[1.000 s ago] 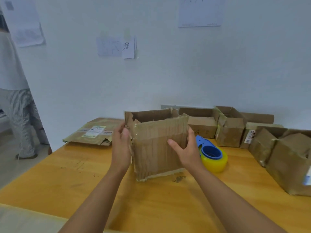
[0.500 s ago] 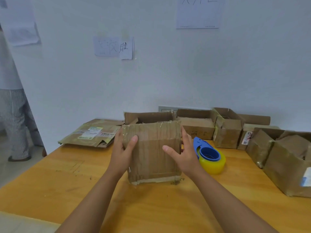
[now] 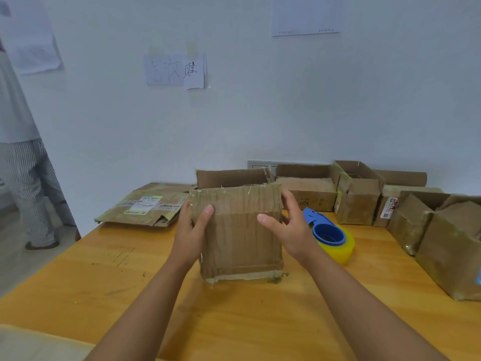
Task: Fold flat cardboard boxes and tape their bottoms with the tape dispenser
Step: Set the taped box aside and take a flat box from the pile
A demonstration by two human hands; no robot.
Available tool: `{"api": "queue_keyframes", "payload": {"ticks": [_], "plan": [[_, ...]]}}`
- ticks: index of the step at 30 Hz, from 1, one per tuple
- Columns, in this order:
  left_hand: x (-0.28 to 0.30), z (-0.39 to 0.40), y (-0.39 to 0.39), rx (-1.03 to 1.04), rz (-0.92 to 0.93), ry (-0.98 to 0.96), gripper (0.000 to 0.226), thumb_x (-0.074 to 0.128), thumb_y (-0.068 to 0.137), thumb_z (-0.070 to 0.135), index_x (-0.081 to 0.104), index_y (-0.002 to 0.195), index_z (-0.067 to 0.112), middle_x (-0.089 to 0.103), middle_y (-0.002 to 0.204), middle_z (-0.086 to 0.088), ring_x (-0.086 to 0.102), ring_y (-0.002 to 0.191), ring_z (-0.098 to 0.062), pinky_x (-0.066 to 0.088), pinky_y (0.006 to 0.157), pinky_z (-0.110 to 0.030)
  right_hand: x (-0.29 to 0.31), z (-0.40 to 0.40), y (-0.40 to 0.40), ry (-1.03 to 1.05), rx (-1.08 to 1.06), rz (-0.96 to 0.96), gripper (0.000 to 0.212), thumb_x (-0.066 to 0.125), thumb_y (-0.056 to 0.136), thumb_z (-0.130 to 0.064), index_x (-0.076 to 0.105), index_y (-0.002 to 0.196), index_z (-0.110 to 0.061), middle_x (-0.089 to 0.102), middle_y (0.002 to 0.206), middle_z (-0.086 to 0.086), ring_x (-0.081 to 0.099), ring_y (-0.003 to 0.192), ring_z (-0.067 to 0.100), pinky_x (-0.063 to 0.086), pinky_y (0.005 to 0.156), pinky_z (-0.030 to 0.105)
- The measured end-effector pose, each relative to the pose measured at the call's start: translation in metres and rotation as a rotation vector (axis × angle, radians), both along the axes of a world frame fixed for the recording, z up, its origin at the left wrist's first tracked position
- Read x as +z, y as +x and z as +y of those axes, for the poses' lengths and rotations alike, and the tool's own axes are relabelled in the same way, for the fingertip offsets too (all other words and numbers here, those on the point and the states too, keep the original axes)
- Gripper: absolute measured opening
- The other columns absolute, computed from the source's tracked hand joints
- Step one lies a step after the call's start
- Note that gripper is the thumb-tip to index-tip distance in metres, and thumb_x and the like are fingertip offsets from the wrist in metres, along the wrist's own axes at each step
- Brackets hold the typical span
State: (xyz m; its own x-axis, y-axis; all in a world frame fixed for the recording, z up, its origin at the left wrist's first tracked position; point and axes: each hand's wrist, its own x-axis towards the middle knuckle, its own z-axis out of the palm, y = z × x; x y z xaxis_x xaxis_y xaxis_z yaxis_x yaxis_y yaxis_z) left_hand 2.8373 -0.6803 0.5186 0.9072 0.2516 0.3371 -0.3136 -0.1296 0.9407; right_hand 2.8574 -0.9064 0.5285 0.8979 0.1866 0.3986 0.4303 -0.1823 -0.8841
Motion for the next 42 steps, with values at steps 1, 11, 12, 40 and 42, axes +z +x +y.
{"api": "queue_keyframes", "payload": {"ticks": [1, 11, 12, 40, 42], "plan": [[0.0, 0.0, 0.0, -0.007, 0.007, 0.0, 0.104, 0.057, 0.069, 0.079, 0.031, 0.152, 0.022, 0.042, 0.152, -0.001, 0.042, 0.138, -0.021, 0.038, 0.112, -0.052, 0.003, -0.001, 0.002, -0.018, -0.007, 0.005, 0.088, 0.07, 0.073, -0.065, 0.032, 0.149, -0.04, 0.048, 0.144, -0.016, 0.047, 0.132, 0.009, 0.042, 0.112, 0.044], [0.0, -0.002, 0.002, 0.069, 0.015, 0.034, 0.074, 0.049, 0.083, 0.075, 0.032, 0.149, 0.045, 0.037, 0.15, 0.024, 0.038, 0.121, 0.01, 0.036, 0.092, -0.013, 0.004, 0.0, 0.006, -0.063, 0.003, 0.05, 0.06, 0.053, 0.091, -0.062, 0.052, 0.139, -0.026, 0.06, 0.133, -0.005, 0.054, 0.123, 0.009, 0.046, 0.107, 0.046], [0.002, -0.002, 0.001, 0.07, 0.009, 0.04, 0.062, 0.051, 0.085, 0.074, 0.036, 0.142, 0.054, 0.044, 0.142, 0.03, 0.045, 0.117, 0.011, 0.039, 0.087, -0.012, 0.004, 0.001, 0.006, -0.039, -0.018, 0.041, 0.061, 0.048, 0.091, -0.063, 0.054, 0.137, -0.024, 0.061, 0.13, -0.004, 0.056, 0.121, 0.009, 0.048, 0.104, 0.043], [0.025, 0.021, 0.018, 0.043, -0.035, 0.466, 0.041, 0.057, 0.088, 0.046, 0.066, 0.127, 0.036, 0.047, 0.145, 0.021, 0.039, 0.133, 0.004, 0.033, 0.114, -0.037, -0.004, -0.011, 0.03, -0.31, -0.083, -0.181, 0.073, 0.048, 0.078, -0.079, 0.051, 0.138, -0.037, 0.034, 0.15, -0.029, 0.029, 0.133, -0.014, 0.032, 0.103, 0.02], [0.031, 0.026, 0.017, 0.049, -0.044, 0.576, 0.042, 0.056, 0.089, 0.053, 0.063, 0.128, 0.038, 0.046, 0.147, 0.021, 0.038, 0.135, 0.001, 0.036, 0.109, -0.034, -0.001, -0.013, 0.03, -0.387, -0.104, -0.196, 0.08, 0.046, 0.076, -0.085, 0.049, 0.139, -0.037, 0.031, 0.153, -0.028, 0.029, 0.135, -0.007, 0.034, 0.105, 0.028]]}}
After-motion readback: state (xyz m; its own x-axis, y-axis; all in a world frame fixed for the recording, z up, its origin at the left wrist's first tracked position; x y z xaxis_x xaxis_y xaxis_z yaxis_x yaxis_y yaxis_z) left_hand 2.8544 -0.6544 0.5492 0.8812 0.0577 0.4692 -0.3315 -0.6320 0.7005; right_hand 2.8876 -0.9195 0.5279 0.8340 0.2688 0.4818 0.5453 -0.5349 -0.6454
